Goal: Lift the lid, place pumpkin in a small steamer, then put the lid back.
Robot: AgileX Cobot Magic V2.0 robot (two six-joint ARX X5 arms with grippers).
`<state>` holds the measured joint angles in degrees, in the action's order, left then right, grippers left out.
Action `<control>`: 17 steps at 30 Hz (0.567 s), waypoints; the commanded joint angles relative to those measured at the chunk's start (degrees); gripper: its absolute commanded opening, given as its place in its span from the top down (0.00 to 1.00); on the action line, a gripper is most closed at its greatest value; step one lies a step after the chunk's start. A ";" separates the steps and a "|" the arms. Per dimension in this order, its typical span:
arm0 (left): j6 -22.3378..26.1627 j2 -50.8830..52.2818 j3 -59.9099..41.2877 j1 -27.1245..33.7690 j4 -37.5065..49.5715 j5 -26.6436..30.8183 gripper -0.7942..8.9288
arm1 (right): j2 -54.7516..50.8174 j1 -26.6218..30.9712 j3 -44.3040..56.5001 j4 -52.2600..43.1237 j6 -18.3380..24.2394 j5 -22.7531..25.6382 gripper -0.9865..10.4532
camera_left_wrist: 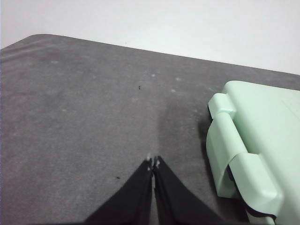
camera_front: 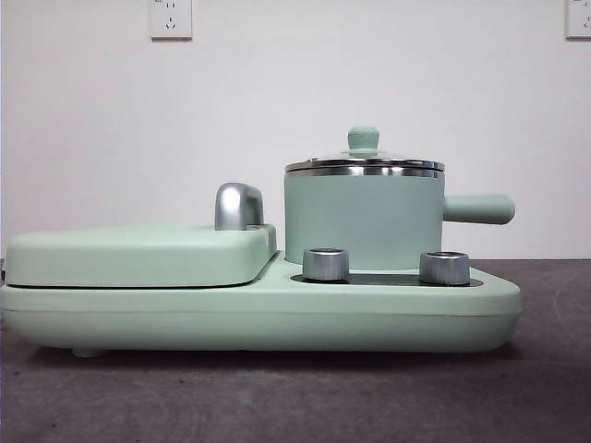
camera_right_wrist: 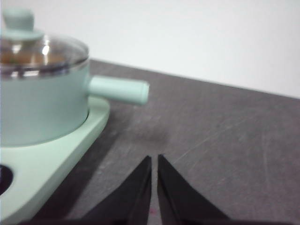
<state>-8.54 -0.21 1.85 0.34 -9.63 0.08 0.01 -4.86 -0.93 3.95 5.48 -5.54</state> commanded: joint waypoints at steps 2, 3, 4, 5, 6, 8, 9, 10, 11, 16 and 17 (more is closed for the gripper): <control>0.55 0.02 -1.14 -0.02 0.57 0.07 0.91 | 0.20 1.01 0.26 -0.33 -0.96 1.07 0.90; 0.55 0.02 -1.14 -0.02 0.57 0.07 0.91 | 0.20 1.05 0.24 -0.57 -1.29 1.05 0.90; 0.55 0.02 -1.14 -0.02 0.61 0.07 0.91 | 0.20 1.03 0.24 -0.96 -1.44 1.05 0.90; 0.55 0.02 -1.14 -0.02 0.61 0.07 0.91 | 0.20 0.94 0.24 -1.20 -1.44 1.07 0.90; 0.55 0.02 -1.14 -0.02 0.57 0.07 0.91 | 0.20 0.94 0.24 -1.36 -1.44 1.05 0.90; 0.55 0.02 -1.14 -0.02 0.59 0.04 0.91 | 0.20 0.94 0.22 -1.40 -1.44 1.05 0.90; 0.55 0.02 -1.14 -0.02 0.59 0.07 0.91 | 0.20 0.94 0.22 -1.38 -1.44 1.07 0.90; 0.55 0.02 -1.14 -0.02 0.59 0.07 0.91 | 0.20 0.94 0.22 -1.40 -1.44 1.07 0.90; 0.55 0.02 -1.14 -0.02 0.59 0.07 0.91 | 0.20 0.94 0.22 -1.40 -1.44 1.07 0.90; 0.55 0.02 -1.14 -0.02 0.59 0.04 0.91 | 0.20 0.94 0.22 -1.40 -1.44 1.07 0.90; 0.55 0.02 -1.14 -0.02 0.59 0.07 0.91 | 0.20 0.94 0.22 -1.40 -1.44 1.07 0.90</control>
<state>-8.54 -0.21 1.85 0.32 -9.65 0.08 0.23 -3.81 -0.93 3.27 4.64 -4.49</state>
